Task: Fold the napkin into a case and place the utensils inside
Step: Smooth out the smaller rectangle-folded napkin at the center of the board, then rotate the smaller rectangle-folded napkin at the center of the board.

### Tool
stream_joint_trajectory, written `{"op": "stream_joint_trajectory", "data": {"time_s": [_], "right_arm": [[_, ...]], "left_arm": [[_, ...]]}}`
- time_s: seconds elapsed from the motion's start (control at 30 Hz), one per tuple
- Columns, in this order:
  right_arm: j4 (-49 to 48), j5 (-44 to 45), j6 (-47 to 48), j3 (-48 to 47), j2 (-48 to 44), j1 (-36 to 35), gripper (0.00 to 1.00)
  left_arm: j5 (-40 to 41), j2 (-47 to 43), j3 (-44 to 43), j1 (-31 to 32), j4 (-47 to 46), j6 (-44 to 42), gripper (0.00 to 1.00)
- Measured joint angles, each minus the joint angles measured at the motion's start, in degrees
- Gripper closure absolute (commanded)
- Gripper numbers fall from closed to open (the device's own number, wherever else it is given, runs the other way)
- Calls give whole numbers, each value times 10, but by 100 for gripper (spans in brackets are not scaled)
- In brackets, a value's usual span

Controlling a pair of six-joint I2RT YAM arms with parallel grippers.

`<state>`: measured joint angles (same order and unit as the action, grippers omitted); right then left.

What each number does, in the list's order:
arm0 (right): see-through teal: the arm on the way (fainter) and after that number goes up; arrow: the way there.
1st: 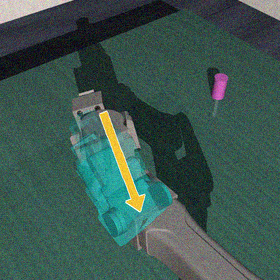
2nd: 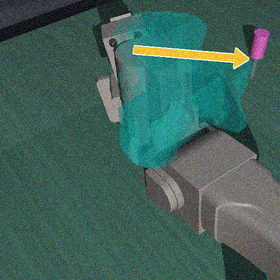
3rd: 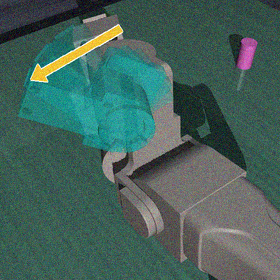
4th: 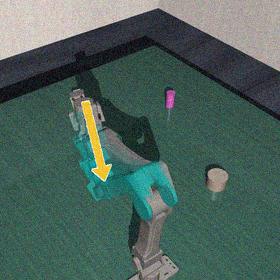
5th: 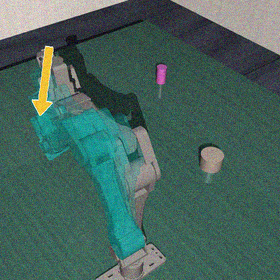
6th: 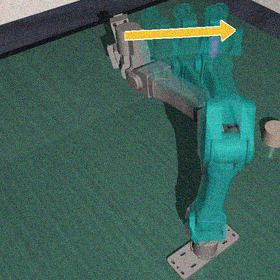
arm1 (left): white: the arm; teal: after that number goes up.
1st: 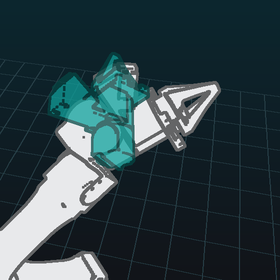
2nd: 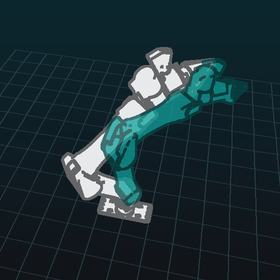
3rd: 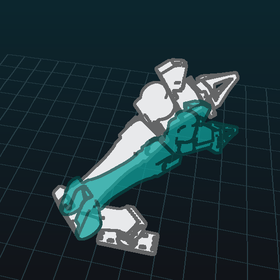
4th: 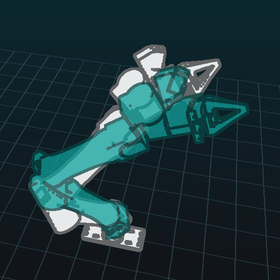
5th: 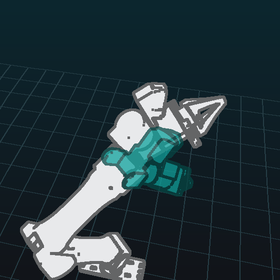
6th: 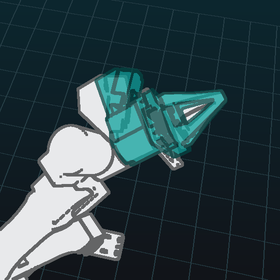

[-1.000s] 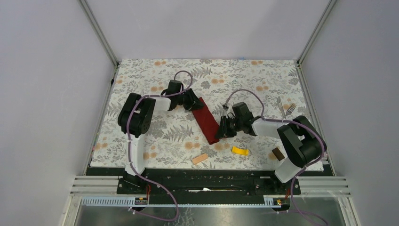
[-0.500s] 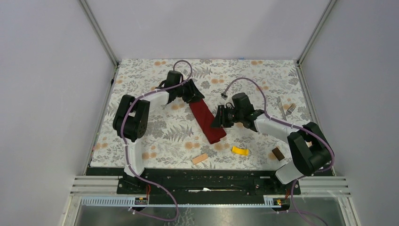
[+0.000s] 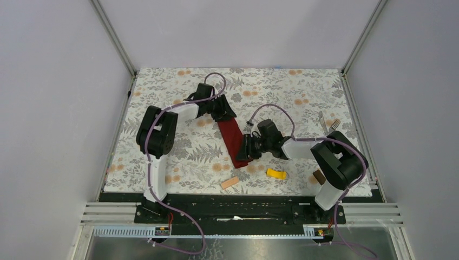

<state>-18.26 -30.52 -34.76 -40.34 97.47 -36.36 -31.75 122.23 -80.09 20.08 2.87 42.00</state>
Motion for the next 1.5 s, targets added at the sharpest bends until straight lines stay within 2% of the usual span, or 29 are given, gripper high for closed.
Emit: {"op": "stream_joint_trajectory", "data": {"time_s": [0.07, 0.13, 0.2, 0.3, 0.43, 0.6, 0.67, 0.77, 0.87, 0.93, 0.97, 1.0, 1.07, 1.13, 1.27, 1.33, 1.4, 1.5], "right_arm": [[14, -5, -2, -5, -9, -2, 49], [40, -7, 2, -9, -32, 3, 40], [69, -10, 9, -10, -64, 18, 36], [118, -17, 36, -22, -101, 62, 32], [166, -19, 69, -27, -104, 112, 32], [177, -31, 77, -25, -78, 119, 38], [170, -36, 77, -22, -63, 119, 44], [151, -42, 72, -10, -43, 119, 58], [118, -56, 56, 8, -26, 119, 71], [79, -68, 33, 29, -18, 118, 73], [39, -76, 5, 51, -14, 116, 74], [33, -78, 0, 55, -13, 115, 75], [-26, -79, -50, 78, -8, 98, 75], [-94, -64, -113, 96, 5, 61, 72], [-241, 0, -252, 86, 72, -42, 63], [-293, 51, -297, 35, 125, -99, 57], [-311, 108, -313, -58, 187, -153, 54], [-316, 141, -322, -166, 244, -193, 45]], "left_arm": [[18, -23, -1, 4, 38, -21, 46], [32, -60, 6, 5, 70, -39, 35], [43, -120, 33, 5, 85, -55, 32], [49, -242, 117, 3, 82, -61, 26], [26, -351, 245, 3, 43, -43, 27], [-5, -362, 406, 28, -20, 18, 36], [-13, -359, 442, 46, -37, 37, 37], [-24, -356, 473, 67, -81, 64, 40], [-29, -346, 491, 78, -138, 90, 49], [-32, -328, 497, 83, -175, 105, 57], [-32, -316, 498, 85, -189, 111, 59], [-31, -307, 498, 85, -197, 117, 57], [-13, -309, 504, 85, -197, 123, 41], [18, -346, 509, 82, -167, 123, 33], [138, -513, 505, 60, -34, 88, 19], [210, -610, 488, 40, 40, 70, 13], [274, -687, 463, 18, 96, 54, 12], [315, -719, 427, -17, 166, 48, 14]]}}
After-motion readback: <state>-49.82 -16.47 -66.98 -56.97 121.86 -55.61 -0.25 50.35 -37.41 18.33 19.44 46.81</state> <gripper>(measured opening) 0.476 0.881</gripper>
